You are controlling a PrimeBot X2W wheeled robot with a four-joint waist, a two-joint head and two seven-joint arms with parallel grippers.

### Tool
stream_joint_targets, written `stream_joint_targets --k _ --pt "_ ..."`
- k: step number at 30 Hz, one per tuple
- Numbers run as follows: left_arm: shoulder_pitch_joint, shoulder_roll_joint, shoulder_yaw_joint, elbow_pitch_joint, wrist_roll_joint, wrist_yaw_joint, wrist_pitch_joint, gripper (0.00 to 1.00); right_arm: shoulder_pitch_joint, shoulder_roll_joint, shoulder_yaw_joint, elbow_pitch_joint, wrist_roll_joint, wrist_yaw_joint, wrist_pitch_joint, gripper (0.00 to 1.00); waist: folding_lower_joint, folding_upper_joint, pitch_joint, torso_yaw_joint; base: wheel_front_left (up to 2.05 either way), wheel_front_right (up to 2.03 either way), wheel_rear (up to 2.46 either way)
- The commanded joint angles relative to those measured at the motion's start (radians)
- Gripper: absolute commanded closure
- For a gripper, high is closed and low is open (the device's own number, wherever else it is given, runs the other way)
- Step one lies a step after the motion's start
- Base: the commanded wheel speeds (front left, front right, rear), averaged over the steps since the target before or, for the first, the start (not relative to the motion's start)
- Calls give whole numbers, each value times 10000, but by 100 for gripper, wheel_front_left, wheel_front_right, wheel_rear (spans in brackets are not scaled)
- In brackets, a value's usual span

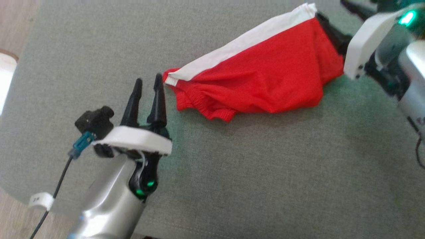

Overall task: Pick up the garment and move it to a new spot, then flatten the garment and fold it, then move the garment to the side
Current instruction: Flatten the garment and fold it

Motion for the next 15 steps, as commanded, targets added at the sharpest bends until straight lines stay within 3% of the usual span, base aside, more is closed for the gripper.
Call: stream_joint_targets --k 1,8,15 --pt "29 398 273 -123 484 29 -173 0 342 134 -124 -84 213 65 95 0 2 0 -274 -34 0 0 0" --pt "308 661 569 -156 2834 163 -271 0 676 629 -462 1008 566 65 748 0 2 0 -549 232 0 0 0" --pt "655 274 1040 -377 3702 -222 -273 0 252 1275 -1400 3325 121 65 969 0 2 0 -292 892 0 0 0"
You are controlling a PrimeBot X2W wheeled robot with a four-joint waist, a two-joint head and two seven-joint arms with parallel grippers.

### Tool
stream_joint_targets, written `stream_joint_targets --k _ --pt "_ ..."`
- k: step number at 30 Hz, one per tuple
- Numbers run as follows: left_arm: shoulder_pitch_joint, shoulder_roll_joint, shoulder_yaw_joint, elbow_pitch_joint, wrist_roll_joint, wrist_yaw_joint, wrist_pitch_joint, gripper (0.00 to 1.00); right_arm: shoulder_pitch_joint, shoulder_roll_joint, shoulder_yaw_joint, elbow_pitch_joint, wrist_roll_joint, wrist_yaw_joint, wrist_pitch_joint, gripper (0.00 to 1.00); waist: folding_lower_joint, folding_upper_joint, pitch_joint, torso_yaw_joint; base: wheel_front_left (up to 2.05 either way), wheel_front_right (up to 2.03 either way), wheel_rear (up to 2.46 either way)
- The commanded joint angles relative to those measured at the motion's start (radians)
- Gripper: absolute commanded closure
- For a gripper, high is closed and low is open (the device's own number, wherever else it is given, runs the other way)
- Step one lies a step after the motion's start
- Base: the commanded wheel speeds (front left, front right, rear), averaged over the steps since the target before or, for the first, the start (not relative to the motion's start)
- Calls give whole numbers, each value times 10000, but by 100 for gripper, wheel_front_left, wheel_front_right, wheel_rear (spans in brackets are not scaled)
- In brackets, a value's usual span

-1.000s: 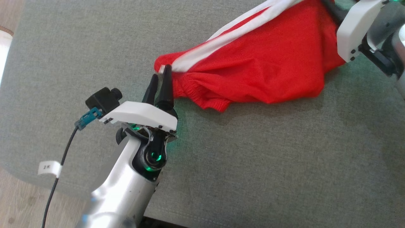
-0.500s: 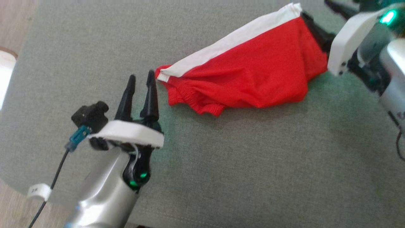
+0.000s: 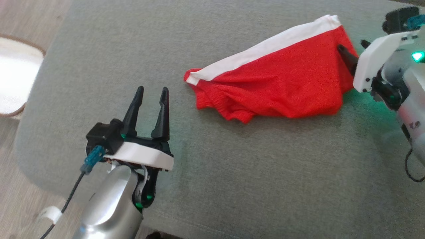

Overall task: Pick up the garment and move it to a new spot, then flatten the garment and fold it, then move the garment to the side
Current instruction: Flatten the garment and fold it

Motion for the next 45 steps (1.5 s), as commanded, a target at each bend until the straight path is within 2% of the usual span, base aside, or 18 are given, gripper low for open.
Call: stream_joint_targets --k 1,6,10,11,12,13,16,24,29,35,40,45 --pt "-97 137 478 -295 152 -92 -93 0 -330 203 -99 135 -147 67 24 0 0 0 140 246 0 0 0" --pt "120 -185 828 -303 555 -387 -94 0 -688 875 -478 1930 -558 67 201 0 0 0 262 614 0 0 0" --pt "257 -333 1071 -283 751 -516 -94 0 -564 1313 -306 2177 -658 67 803 0 0 0 227 647 0 0 0" --pt "290 -358 1128 -272 794 -542 -94 0 -509 1366 -230 2154 -668 67 973 23 0 0 205 619 0 0 0" --pt "321 -378 1193 -265 831 -567 -94 0 -452 1404 -157 2076 -663 67 1112 77 0 0 179 574 0 0 0" --pt "352 -393 1258 -259 865 -592 -94 0 -404 1411 -110 1949 -637 67 1167 100 0 0 150 520 0 0 0" --pt "430 -405 1428 -225 962 -678 -94 0 -217 1261 -13 1514 -532 67 1145 100 0 0 15 291 0 0 0" --pt "761 -183 1785 -193 1201 -817 -95 0 255 406 -251 1139 -673 67 -45 100 0 0 -703 -870 0 0 0" --pt "1039 -7 1797 -254 1256 -794 -92 0 503 -130 -370 1395 -1152 67 -627 100 0 0 -1038 -1474 0 0 0" --pt "1187 127 1785 -315 1223 -736 4 0 459 -641 -416 1755 -1977 67 -1404 100 0 0 -1325 -1849 0 0 0" --pt "1234 125 1709 -314 1174 -724 89 0 318 -471 -566 1966 -2274 67 -1365 100 0 0 -1533 -1894 0 0 0" --pt "1305 180 1606 -352 1161 -743 152 0 78 274 -464 1677 -2472 67 -829 100 0 0 -1632 -1772 0 0 0"
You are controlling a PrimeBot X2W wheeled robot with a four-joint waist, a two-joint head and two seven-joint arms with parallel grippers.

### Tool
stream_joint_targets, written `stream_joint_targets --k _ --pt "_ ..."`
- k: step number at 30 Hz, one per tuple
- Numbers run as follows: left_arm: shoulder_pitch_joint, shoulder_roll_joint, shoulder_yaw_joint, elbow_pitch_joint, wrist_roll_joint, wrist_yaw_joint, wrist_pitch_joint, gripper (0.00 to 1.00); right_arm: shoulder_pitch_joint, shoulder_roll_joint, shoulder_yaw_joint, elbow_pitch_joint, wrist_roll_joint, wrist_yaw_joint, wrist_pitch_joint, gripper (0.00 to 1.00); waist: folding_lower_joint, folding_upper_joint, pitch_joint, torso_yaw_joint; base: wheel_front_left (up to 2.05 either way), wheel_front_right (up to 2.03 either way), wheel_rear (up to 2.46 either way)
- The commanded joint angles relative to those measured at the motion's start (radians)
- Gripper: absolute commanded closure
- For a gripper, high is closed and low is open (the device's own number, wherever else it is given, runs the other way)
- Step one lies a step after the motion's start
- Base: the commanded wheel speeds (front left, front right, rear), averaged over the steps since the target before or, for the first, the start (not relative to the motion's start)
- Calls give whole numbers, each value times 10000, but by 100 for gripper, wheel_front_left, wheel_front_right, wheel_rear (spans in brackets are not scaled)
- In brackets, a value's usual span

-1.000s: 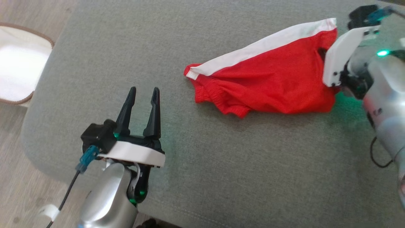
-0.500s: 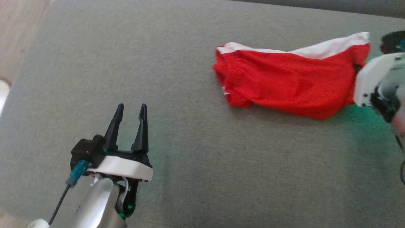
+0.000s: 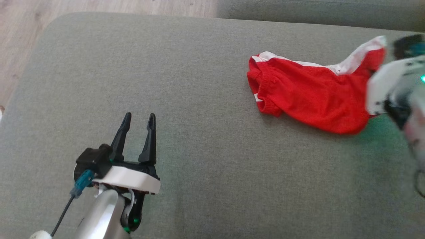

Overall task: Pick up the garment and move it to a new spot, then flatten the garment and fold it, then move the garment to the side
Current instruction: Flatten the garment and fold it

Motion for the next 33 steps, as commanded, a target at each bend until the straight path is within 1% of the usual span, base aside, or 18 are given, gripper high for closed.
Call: stream_joint_targets --k 1,5,8,14,17,18,19,23,27,30,33 --pt "-104 296 239 -332 11 28 39 0 -348 457 239 -526 -80 67 328 100 0 0 -41 93 0 0 0" --pt "-73 354 171 -377 22 48 114 0 -344 1217 440 -1315 23 67 969 100 0 0 -92 290 0 0 0" --pt "-83 340 98 -395 7 42 158 0 -201 1670 537 -1753 56 67 1283 100 0 0 -131 484 0 0 0" --pt "-130 257 -43 -406 -28 21 190 0 36 2376 498 -1824 -58 67 1613 100 0 0 -118 833 0 0 0" --pt "-202 214 -121 -387 -38 1 190 0 131 2740 366 -1709 -135 67 1507 100 0 0 -48 1024 0 0 0" --pt "-230 198 -144 -380 -38 -3 185 0 159 2816 328 -1629 -182 67 1469 58 0 0 -23 1075 0 0 0" --pt "-253 185 -168 -369 -34 -6 179 0 183 2875 262 -1530 -210 67 1437 0 0 0 -5 1122 0 0 0" --pt "-282 169 -202 -330 -35 12 144 0 204 3034 -49 -1446 -188 67 1040 0 0 0 15 1175 0 0 0" --pt "-156 243 -106 -323 -84 82 80 0 168 2975 -578 -1920 191 67 339 0 0 0 -113 990 0 0 0" --pt "-18 318 6 -374 -135 140 22 0 229 2596 -978 -2482 397 67 -274 0 0 0 -275 770 0 0 0" --pt "153 422 110 -468 -164 213 -17 0 487 1933 -1335 -2918 277 67 -836 0 0 0 -459 530 0 0 0"
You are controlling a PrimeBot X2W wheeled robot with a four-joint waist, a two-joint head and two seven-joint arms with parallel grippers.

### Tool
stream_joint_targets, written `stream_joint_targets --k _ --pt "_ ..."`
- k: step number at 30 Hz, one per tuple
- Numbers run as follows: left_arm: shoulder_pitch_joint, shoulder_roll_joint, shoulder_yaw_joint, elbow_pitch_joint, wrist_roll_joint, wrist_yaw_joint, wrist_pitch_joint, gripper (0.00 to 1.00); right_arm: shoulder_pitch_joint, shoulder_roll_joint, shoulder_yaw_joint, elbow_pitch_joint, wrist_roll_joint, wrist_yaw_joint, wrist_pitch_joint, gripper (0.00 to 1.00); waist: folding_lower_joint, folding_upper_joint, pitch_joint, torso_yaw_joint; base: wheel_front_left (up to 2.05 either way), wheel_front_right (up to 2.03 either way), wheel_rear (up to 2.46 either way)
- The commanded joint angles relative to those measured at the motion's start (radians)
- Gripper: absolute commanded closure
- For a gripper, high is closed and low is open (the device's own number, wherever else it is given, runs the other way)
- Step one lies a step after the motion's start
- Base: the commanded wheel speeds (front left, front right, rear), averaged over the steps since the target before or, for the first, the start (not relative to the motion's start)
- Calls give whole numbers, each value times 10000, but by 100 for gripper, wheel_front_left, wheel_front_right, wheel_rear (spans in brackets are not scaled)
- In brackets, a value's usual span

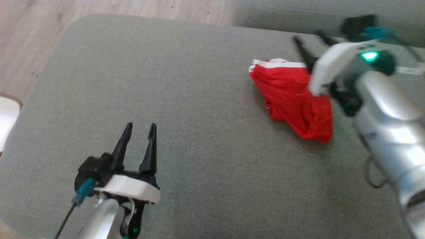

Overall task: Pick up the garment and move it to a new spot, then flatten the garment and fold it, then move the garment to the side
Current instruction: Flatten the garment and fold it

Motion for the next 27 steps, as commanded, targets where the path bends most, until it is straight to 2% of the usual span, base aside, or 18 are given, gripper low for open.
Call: stream_joint_targets --k 1,6,9,10,11,20,24,26,27 --pt "-144 271 442 -372 -71 55 -108 0 269 -258 -116 -310 -132 67 -218 0 0 -1 -161 -184 0 0 0" --pt "107 389 509 -617 -118 153 -122 0 1227 -1123 -761 -403 -793 67 -577 0 0 -1 -230 -406 0 0 0" --pt "122 411 481 -737 -136 167 -80 0 1673 -1226 -1025 -335 -1367 67 -591 0 0 -1 -106 -436 0 0 0" --pt "100 411 460 -764 -136 164 -63 0 1760 -1203 -1057 -300 -1615 67 -562 53 0 -1 -59 -426 0 0 0" --pt "71 406 436 -786 -135 160 -49 0 1810 -1154 -1094 -295 -1850 67 -585 100 0 -1 -4 -405 0 0 0" --pt "-223 343 198 -777 -85 103 -1 0 1862 -17 -590 -220 -3333 67 169 100 0 -1 231 -29 0 0 0" --pt "-266 354 178 -749 -95 110 1 0 1980 443 -113 -352 -3353 67 444 100 0 -1 220 54 0 0 0" --pt "-256 380 162 -707 -116 112 1 0 2360 894 597 -835 -2771 67 758 100 0 -1 133 93 0 0 0" --pt "-241 393 164 -698 -125 121 3 0 2462 919 948 -1078 -2620 67 858 100 0 -1 98 86 0 0 0"
